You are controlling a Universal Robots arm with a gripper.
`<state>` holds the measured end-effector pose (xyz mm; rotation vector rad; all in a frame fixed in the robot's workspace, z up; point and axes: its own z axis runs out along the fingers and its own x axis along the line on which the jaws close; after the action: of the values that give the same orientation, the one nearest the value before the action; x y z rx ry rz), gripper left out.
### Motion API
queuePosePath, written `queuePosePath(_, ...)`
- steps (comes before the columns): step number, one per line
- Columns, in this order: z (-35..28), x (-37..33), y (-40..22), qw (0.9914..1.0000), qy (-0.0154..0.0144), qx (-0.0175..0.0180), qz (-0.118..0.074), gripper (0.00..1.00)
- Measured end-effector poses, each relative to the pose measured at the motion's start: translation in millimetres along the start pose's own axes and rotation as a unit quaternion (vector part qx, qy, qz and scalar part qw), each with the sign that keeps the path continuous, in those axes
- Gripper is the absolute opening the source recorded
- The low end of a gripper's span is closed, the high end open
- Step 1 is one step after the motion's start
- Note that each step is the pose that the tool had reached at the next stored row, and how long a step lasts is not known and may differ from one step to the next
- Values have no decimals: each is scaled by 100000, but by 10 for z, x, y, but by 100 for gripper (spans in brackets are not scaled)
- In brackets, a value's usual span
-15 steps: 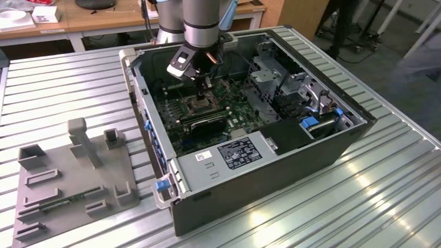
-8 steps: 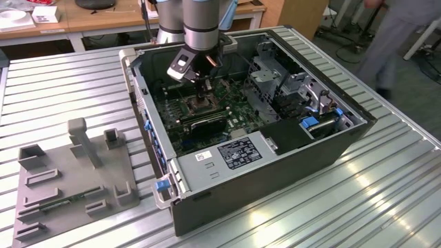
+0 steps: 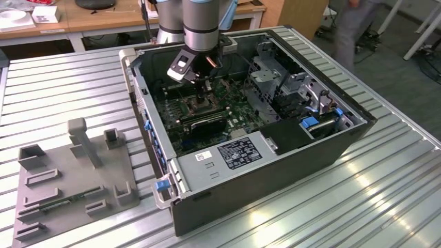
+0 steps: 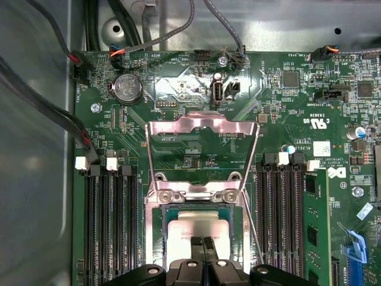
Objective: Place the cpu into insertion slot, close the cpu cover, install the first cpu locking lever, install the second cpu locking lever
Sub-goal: 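Place the cpu into insertion slot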
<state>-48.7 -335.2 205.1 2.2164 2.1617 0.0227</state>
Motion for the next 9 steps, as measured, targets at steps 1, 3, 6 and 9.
queuePosePath(1, 0, 0, 0, 100000, 103, 1, 2, 11)
queuePosePath(3, 2, 0, 0, 100000, 280, -5, 8, 11)
queuePosePath(6, 20, 0, 0, 99999, 317, 4, 7, 11)
queuePosePath(9, 45, 1, -2, 99999, 316, 12, 7, 11)
